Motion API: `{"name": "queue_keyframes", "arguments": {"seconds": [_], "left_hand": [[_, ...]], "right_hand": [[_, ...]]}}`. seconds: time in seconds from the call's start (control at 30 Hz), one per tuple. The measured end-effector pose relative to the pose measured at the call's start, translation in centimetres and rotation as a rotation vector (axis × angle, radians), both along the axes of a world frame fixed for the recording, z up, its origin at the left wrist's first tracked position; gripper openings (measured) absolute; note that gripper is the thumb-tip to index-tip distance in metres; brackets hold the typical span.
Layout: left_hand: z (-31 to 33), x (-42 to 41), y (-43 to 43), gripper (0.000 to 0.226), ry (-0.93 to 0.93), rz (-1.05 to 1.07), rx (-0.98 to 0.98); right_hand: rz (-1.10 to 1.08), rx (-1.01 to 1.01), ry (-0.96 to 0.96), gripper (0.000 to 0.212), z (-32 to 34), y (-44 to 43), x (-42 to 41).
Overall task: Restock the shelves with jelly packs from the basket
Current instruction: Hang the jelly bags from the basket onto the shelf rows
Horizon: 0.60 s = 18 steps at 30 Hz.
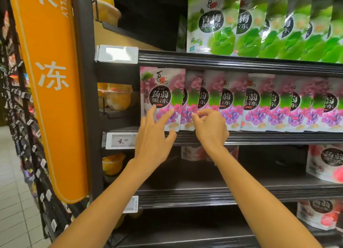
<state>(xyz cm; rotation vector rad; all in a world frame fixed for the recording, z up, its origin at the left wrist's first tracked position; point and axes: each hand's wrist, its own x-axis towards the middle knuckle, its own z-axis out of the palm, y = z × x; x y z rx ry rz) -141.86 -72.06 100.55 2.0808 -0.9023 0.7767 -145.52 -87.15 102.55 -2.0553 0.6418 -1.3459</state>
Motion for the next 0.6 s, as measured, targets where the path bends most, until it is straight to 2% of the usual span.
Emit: {"name": "queue_keyframes", "arguments": {"seconds": [0.3,0.6], "left_hand": [[0.3,-1.2,-3.3,0.056,0.031,-0.088,0.000],[0.1,-0.9,-4.4,0.057,-0.056,-0.027,-0.010]], "right_hand": [[-0.125,0.030,0.011,0.021,0.0,-3.1,-2.2],[-0.033,0.039,-0.064,0.028,-0.6,-4.3,-3.2]]}}
